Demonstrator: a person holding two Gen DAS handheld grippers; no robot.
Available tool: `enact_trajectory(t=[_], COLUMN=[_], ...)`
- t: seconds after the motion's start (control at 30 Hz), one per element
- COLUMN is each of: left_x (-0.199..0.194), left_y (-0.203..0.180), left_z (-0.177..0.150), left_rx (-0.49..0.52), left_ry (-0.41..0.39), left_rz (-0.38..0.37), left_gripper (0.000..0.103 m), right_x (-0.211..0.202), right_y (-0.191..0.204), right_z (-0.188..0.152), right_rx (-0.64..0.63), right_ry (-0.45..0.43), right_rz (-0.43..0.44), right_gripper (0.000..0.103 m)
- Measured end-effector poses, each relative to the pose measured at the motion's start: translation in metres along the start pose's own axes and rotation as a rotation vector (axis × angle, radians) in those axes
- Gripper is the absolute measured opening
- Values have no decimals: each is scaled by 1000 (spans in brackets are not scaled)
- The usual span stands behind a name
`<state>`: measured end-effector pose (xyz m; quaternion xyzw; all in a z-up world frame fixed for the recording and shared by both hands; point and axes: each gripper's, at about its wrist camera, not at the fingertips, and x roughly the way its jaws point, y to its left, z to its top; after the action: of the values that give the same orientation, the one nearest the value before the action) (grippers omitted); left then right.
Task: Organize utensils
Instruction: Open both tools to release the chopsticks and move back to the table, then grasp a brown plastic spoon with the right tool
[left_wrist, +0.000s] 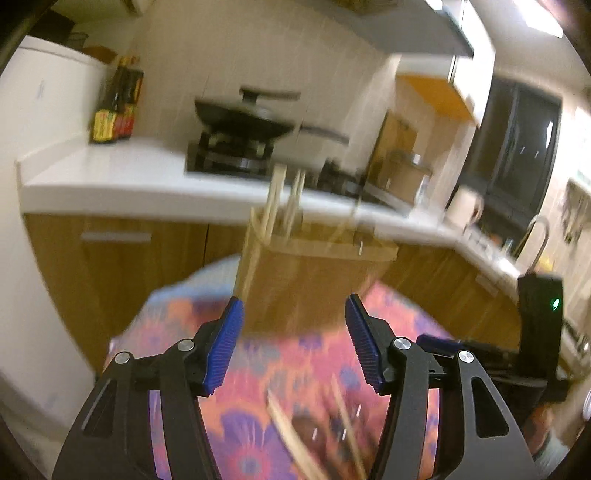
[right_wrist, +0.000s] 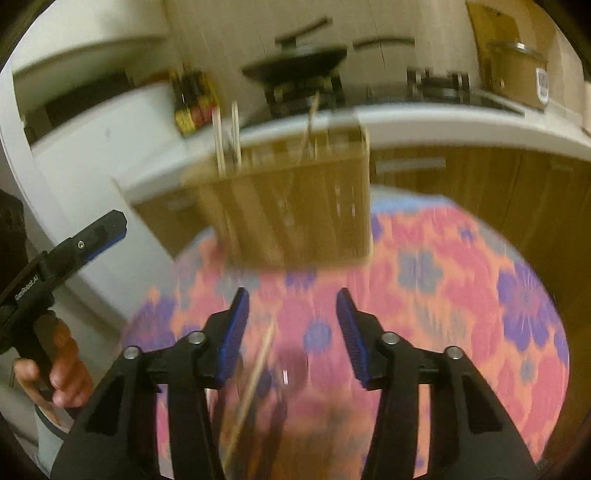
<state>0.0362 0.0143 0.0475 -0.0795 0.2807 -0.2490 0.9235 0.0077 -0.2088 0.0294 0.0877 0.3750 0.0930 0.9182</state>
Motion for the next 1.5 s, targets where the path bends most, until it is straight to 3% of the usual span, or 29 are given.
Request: enact_trajectory(t=[0.17,0.3,0.53,0.77,0.93,1.07,1.17,1.23,1.27,1.5], left_x=[2,7,21,34,38,38,36,35,34,32], left_y=[0,8,-1,-23,-35,-38,-37,-37,-37,-37], left_z=[-40,-66,-100,-110,-110,-111,-111,-111,-111,-111], left_rx=[-18,-58,-14,102,157,187,192,188,185,186], left_ry=[128,220,374,438,458,489,499,500,502,493], left_rz=[38,47,77,167,217,209,189,175,165,157], left_gripper=[54,54,38,36,37,37,30,10,7,4], right_x=[13,20,32,41,40,35,32,30,29,22], right_y=[3,8,20,39,38,26,17,9,5,-20], right_z=[-39,-63,-80,-88,-88,-87,-87,-87,-86,-85], right_rx=[-4,-9,-35,-148,-166,-139,-120,-95,-82,-29], right_ry=[126,186,229,217,210,208,209,209,211,230], right_rz=[-4,-2,-44,-172,-202,-206,-205,-199,-194,-174], right_gripper=[28,28,25,14,9,9,9,9,9,9])
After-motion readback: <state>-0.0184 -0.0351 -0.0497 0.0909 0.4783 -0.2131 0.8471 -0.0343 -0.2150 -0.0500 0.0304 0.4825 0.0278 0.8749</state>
